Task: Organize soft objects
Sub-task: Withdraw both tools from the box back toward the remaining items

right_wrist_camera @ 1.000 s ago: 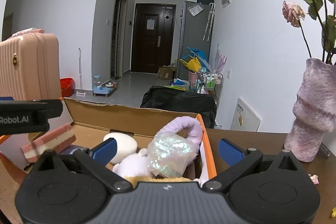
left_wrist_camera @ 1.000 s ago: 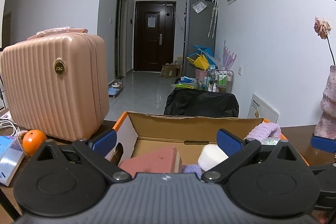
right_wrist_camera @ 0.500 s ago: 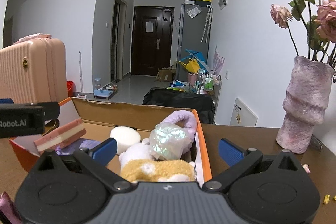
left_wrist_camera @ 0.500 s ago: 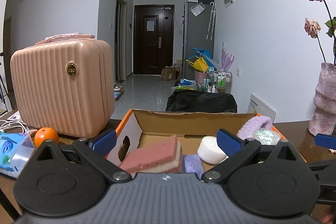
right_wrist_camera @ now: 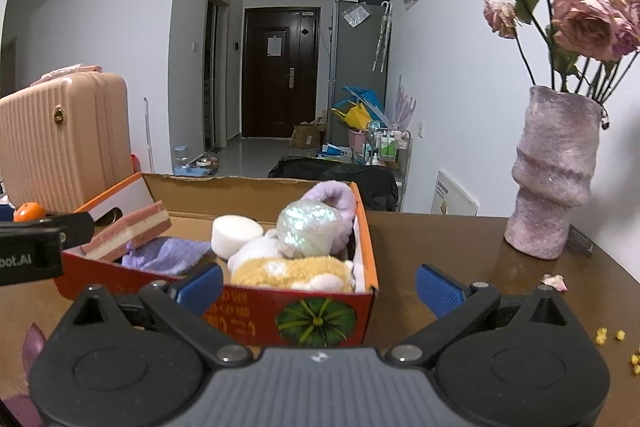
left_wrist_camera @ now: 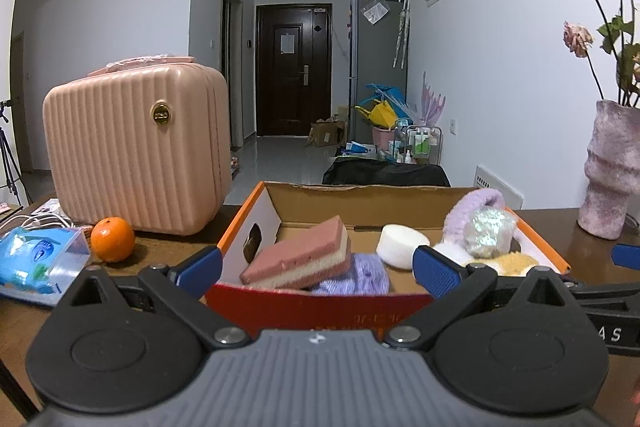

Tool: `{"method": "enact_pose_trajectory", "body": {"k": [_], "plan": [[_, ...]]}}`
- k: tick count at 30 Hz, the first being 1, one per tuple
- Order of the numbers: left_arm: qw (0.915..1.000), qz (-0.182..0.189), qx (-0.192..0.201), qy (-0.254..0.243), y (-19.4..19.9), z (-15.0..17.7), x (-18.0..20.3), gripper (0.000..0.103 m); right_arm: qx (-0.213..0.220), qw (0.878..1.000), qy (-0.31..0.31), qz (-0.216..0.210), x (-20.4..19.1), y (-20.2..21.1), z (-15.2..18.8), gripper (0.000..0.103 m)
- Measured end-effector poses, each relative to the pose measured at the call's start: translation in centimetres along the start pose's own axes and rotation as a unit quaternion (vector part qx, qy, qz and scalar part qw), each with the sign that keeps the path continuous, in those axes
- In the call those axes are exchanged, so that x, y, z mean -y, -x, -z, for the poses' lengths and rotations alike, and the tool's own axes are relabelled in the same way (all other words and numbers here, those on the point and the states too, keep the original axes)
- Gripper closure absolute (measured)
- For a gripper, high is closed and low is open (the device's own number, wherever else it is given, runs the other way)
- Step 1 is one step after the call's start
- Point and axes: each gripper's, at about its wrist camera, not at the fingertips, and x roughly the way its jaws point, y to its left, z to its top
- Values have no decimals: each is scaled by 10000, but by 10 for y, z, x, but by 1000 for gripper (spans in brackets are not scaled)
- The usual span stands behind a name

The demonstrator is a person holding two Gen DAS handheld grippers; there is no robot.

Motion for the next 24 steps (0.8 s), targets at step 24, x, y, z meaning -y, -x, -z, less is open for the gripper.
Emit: {"method": "enact_pose_trajectory", "body": {"k": [24], "plan": [[9996,42,-242,-115,69,43,-16,0,-155,9998,74,24,5,77,49,0]]}}
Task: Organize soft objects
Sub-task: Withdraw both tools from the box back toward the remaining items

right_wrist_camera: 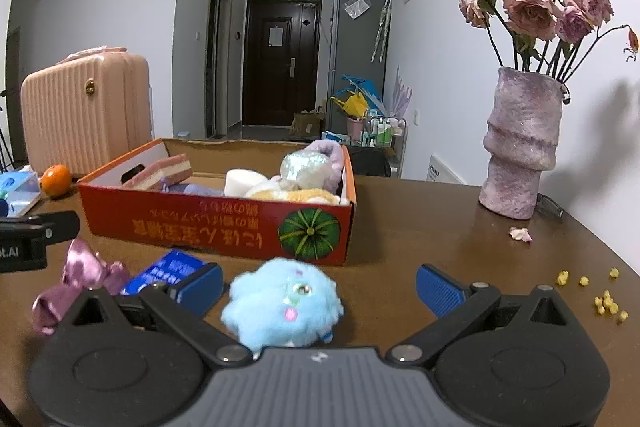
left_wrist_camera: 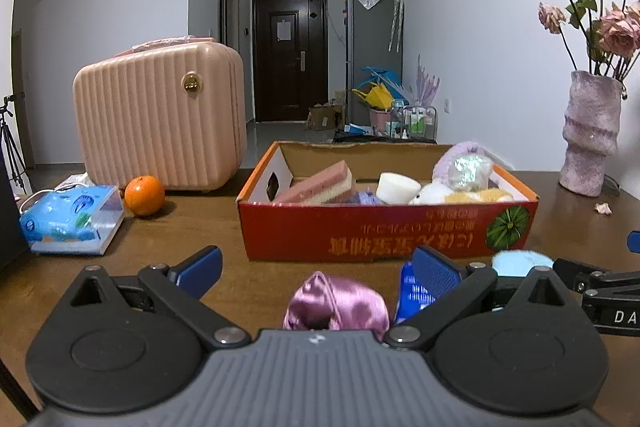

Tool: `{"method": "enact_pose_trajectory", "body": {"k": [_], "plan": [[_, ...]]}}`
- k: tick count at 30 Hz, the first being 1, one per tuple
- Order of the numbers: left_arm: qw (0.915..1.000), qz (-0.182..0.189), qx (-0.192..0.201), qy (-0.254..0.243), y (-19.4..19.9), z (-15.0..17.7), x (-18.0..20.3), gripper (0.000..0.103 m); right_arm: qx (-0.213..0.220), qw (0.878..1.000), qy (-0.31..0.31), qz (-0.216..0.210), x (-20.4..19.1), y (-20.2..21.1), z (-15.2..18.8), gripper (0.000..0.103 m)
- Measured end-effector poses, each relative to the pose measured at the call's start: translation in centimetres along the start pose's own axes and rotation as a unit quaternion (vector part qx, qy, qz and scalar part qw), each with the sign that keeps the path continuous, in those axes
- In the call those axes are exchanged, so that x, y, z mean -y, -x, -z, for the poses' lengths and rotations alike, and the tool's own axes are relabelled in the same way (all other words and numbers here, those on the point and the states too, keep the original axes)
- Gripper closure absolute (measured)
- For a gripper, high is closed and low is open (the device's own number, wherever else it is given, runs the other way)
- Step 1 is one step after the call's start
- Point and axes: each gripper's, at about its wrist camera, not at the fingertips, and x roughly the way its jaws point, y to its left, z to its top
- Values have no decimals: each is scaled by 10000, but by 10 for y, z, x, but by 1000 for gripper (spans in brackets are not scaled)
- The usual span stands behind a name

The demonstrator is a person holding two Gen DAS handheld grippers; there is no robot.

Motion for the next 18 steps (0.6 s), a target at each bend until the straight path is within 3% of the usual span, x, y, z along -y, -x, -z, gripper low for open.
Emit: {"method": "enact_pose_trajectory", "body": {"k": [18], "plan": [[9994,77,-287,-180,38,37,-2,0,-225,9997,-43,-69,7,39,35,0]]}}
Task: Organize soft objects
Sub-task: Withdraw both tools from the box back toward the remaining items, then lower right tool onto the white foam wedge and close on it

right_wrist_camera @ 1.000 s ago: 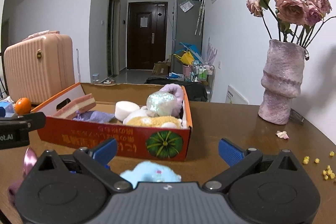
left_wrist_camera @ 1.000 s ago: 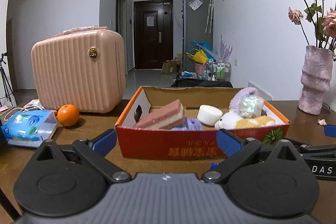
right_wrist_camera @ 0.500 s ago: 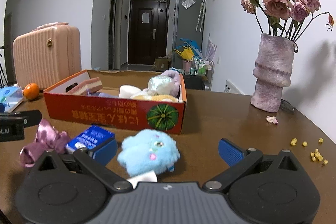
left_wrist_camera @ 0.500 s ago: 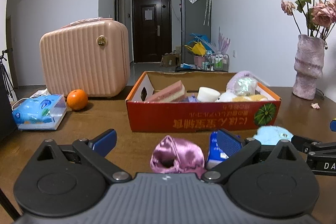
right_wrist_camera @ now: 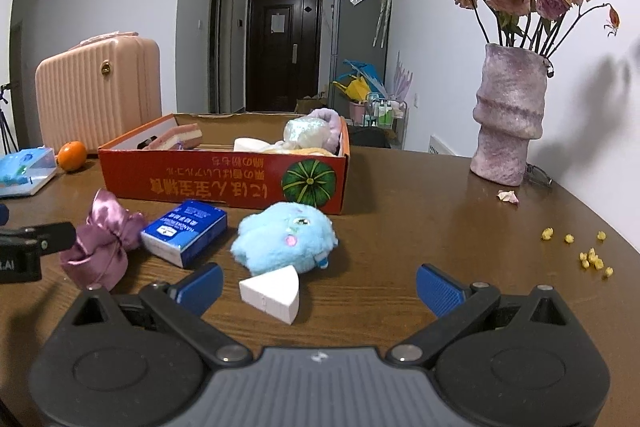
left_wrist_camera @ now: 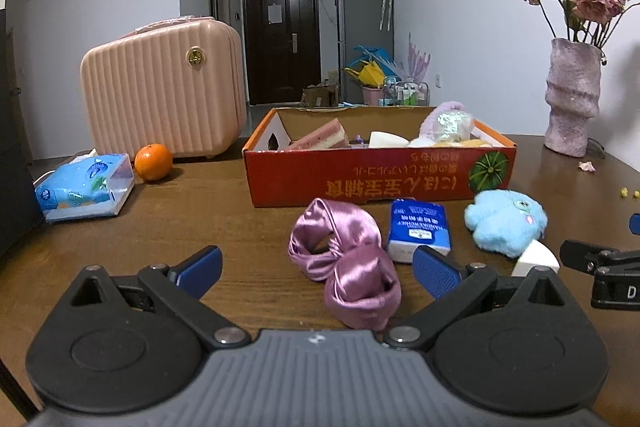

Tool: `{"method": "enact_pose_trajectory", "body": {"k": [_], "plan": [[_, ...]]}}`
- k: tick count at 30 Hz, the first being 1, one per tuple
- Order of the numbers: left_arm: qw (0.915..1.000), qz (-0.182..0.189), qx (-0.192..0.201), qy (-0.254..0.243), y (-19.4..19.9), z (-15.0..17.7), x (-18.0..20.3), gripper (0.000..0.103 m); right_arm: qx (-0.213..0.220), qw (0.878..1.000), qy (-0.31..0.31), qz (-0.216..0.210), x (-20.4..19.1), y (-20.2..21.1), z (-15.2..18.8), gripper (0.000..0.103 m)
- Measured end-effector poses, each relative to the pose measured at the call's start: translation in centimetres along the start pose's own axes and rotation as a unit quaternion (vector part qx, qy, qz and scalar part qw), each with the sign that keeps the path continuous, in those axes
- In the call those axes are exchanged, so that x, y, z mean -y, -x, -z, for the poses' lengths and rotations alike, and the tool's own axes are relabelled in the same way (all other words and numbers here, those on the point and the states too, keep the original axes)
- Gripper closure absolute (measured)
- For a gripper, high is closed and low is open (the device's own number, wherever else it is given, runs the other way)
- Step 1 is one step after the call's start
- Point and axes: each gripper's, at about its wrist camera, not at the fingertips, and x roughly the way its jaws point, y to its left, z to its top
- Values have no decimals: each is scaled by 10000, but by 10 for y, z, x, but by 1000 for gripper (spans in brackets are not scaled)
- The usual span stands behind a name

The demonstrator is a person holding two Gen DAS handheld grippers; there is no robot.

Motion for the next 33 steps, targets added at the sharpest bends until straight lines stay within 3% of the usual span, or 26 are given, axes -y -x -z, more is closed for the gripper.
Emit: {"method": "enact_pose_trajectory", "body": {"k": [14,20,24,33], "plan": [[9999,-28,-111,39,-2,4,-2,0,-291,9995,31,-117,-4,-14,5,0],[9999,-60,-125,88,-3,3,-4,0,-546,9983,13,-191,-11,-36,4,7],[9998,-71,-134,96,-3,3,-4,0,-686,9974,40,-207,-17,-48,3,14],[9998,-78,-152,113,-4,3,-5,0,-876,9958,15,-281,-23,-64,1,45]]}}
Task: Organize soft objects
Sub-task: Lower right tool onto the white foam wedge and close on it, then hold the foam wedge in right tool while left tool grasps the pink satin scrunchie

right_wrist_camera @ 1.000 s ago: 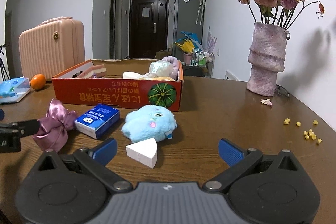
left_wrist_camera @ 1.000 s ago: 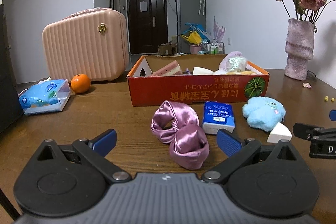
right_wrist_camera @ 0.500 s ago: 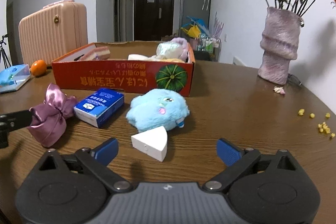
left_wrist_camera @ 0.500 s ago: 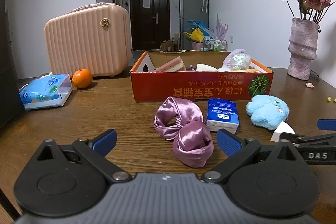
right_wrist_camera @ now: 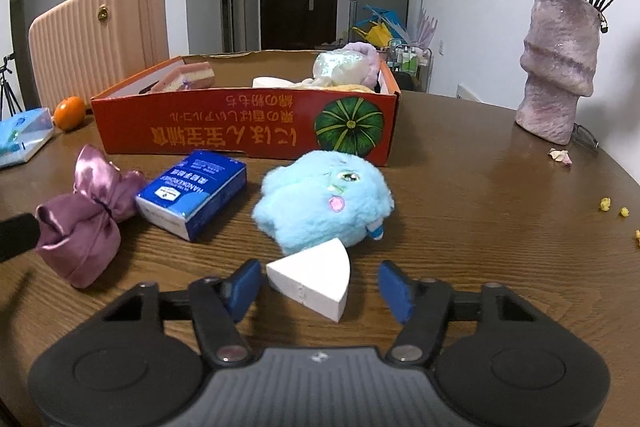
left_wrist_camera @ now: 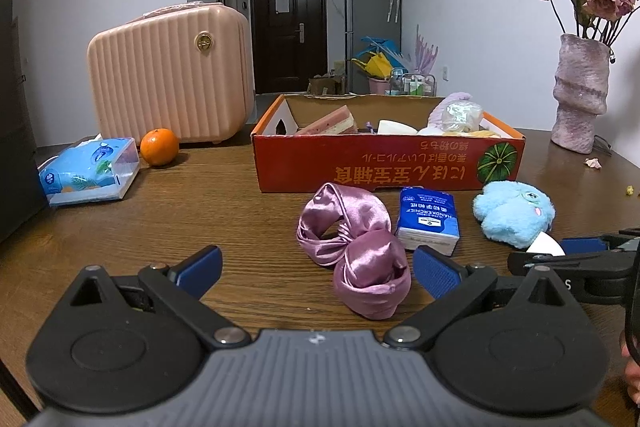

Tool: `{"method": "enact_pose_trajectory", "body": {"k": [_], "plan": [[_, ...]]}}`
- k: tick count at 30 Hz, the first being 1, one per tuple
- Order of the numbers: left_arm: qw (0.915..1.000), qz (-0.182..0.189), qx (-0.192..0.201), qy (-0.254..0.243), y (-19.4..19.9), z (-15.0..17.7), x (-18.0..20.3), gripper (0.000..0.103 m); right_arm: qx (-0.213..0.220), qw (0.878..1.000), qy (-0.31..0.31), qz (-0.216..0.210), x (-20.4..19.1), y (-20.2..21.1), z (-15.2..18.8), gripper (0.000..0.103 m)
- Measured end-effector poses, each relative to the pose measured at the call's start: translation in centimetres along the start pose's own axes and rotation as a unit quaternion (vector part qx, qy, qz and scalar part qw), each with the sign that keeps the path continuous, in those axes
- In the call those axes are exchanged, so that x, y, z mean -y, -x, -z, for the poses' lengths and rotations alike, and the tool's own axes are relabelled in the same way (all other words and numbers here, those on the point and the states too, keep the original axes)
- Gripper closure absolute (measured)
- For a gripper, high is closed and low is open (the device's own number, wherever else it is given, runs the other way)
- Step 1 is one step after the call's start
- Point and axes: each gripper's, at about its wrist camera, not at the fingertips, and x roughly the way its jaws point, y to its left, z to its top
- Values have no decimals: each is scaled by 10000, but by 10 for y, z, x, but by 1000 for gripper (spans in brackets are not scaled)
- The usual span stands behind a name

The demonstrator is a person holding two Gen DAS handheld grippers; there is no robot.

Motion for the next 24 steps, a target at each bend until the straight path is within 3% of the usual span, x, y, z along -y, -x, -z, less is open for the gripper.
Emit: {"method": "enact_pose_trajectory", "body": {"k": [3,7,11,24], "plan": [[10000,0,-5,-1,0,0,0,0,17,10000,-39,-75,1,0,0,62],[10000,-9,-11,-1,-1,0,0,0,43,9999,-32,-103,1,1,0,67],[10000,-6,-18,14,-1,0,-2,0,106,9999,-33,-64,1,4,0,68],[9999,62,-58,88,-1,-1,-4,0,866,9960,-205,-60,10,43,-1,69]]}}
